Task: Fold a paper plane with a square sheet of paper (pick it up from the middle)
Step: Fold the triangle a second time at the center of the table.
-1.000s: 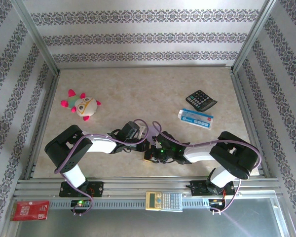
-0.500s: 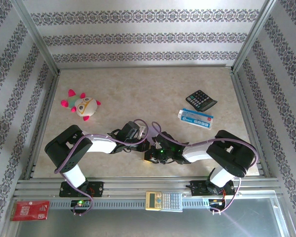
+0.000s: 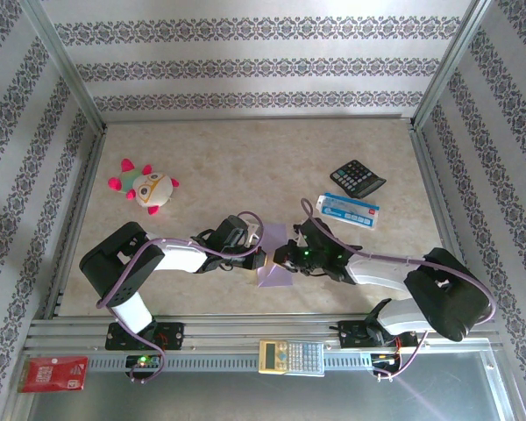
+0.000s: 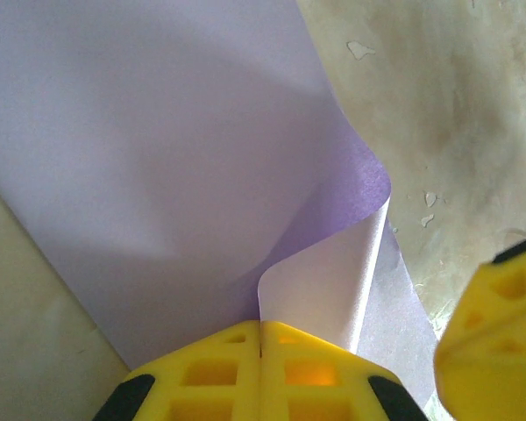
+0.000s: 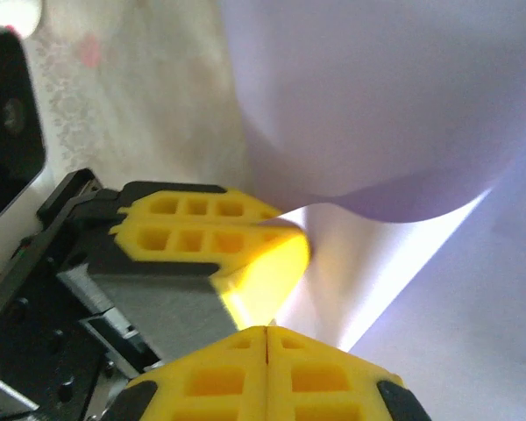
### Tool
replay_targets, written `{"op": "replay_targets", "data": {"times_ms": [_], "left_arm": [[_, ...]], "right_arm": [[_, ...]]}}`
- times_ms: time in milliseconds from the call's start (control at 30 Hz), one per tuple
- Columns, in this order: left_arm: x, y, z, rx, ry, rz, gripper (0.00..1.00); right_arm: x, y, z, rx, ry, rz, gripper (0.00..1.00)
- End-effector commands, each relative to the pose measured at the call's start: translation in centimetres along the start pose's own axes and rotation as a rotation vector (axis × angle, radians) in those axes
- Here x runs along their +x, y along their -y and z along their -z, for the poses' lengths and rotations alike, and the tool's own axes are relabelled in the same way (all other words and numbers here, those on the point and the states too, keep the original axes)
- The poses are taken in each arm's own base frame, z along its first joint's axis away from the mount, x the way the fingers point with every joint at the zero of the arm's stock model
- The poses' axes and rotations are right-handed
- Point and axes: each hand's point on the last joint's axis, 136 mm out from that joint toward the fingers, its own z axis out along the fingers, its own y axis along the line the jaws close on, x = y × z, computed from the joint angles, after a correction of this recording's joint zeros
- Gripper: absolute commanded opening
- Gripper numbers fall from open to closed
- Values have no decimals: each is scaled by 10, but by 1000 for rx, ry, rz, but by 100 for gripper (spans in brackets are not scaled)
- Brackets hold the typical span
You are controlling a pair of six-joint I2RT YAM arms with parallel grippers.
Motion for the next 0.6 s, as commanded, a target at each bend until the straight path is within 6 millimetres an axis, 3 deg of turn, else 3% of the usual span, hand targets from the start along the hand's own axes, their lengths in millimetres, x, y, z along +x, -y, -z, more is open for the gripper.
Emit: {"op": "replay_targets", "data": {"times_ms": [0,233,567], "left_arm": [[70,-69,-2,-253,-191,85,0],[70,-68,-2,-253,-192,85,0],[70,-68,-2,-253,-192,85,0]], "right_arm": [[-3,6,-1,35,-2,26,0],[-9,1,-12,42,-20,49,0],[-15,39,-23,119,-31,30,0]]}}
